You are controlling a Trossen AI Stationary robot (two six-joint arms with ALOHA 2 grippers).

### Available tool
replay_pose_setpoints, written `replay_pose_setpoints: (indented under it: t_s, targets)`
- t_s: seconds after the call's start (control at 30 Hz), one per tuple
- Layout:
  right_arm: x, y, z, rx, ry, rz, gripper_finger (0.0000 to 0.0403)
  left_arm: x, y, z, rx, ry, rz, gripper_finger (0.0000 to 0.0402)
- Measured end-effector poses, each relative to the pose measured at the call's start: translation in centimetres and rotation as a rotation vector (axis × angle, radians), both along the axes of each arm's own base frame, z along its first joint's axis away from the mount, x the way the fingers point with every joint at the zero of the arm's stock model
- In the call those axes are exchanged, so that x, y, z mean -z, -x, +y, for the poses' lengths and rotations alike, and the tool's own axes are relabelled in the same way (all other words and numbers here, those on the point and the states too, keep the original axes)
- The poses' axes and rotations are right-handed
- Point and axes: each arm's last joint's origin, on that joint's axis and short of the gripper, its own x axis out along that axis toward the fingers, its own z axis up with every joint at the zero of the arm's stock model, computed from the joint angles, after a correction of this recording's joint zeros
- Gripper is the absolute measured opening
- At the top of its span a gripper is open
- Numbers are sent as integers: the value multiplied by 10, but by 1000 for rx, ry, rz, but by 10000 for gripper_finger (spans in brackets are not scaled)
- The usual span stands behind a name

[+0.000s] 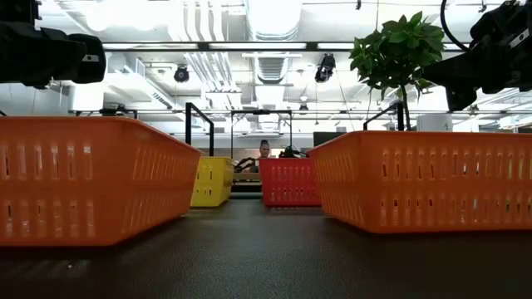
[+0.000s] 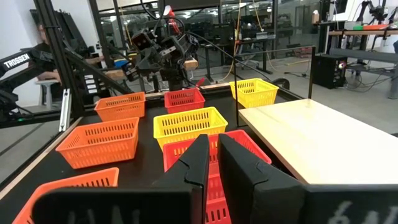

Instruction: Stack baskets on shelf by color

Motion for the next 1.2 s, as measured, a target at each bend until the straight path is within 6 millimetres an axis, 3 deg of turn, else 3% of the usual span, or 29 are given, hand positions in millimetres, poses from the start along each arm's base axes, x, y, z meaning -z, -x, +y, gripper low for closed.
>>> replay_pose_setpoints:
  t_s: [0.53, 1.2]
  targets:
    - [0, 0, 0, 1, -1, 0, 29, 0, 0, 0, 0, 0, -4, 2]
    - [0, 0, 0, 0, 0, 0, 29, -37, 5, 2, 10, 144, -359, 2]
